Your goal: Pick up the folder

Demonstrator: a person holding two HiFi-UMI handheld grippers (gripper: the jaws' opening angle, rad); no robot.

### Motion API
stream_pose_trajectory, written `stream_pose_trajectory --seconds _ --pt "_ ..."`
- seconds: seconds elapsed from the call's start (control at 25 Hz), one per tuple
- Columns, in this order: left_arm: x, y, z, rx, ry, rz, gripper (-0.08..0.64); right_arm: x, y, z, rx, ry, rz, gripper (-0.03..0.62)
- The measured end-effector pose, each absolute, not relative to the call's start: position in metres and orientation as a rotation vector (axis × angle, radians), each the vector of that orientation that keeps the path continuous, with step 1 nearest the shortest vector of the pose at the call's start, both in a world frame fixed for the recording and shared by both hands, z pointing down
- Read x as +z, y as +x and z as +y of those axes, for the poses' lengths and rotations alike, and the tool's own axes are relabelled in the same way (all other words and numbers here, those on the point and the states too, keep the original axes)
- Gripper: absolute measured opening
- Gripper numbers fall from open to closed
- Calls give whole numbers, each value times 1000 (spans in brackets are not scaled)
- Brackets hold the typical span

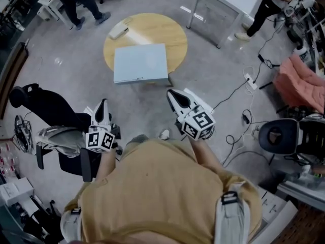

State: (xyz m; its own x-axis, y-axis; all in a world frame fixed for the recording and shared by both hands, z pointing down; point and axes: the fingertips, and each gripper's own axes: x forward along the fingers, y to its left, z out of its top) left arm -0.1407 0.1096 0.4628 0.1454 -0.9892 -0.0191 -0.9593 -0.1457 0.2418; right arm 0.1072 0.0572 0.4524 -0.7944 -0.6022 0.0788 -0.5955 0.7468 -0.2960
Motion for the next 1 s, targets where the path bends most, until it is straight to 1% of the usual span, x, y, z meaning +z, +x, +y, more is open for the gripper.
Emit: stream_pose_trajectory --seconds 0.36,0.56,0.8,1.0 --pt "465 -162 112 -253 2165 -2025 3 453 95 49 -477 -917 2960 2" --pt "486 -161 105 -239 2142 -1982 3 466 90 44 -513 -936 2968 2" --pt "500 -162 70 -210 2183 -1911 3 480 86 32 -535 -1009 2998 2" --pt "507 -183 40 -231 2169 -1894 3 490 73 11 -568 -1045 3028 2"
